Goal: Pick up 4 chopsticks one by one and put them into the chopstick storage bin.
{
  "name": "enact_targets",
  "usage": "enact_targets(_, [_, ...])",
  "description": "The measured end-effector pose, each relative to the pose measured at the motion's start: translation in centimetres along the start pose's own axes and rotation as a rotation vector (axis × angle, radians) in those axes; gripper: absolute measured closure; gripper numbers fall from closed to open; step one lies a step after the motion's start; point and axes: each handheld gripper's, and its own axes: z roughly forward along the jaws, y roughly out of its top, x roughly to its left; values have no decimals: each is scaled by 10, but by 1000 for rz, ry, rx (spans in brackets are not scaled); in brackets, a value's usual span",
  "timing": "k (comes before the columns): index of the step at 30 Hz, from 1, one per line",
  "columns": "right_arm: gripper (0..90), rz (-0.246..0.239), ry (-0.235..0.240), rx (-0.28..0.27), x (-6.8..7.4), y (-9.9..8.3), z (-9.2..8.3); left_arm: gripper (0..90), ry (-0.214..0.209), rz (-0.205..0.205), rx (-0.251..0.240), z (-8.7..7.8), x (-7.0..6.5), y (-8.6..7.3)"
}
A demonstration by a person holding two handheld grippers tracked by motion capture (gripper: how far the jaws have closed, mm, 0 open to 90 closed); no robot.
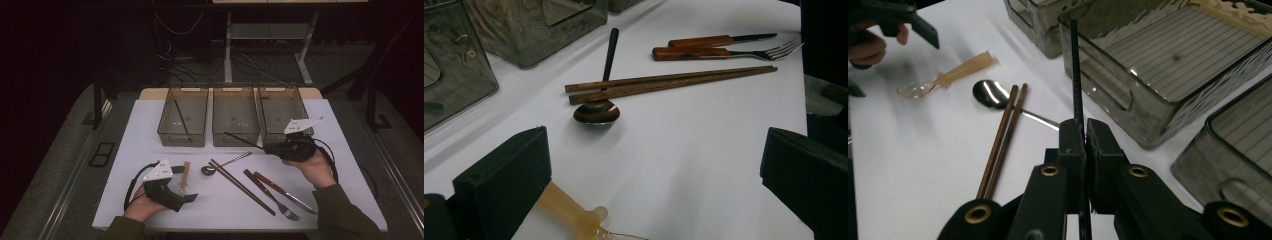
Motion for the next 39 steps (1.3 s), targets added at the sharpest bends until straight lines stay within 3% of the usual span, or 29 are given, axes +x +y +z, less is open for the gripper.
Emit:
enact_targets(6, [862,20,-29,15,-1,16,11,0,1,-1,-5,0,0,0])
enact_targets(39, [861,5,-87,45,6,108,77,0,-5,-7,-11,-2,1,1])
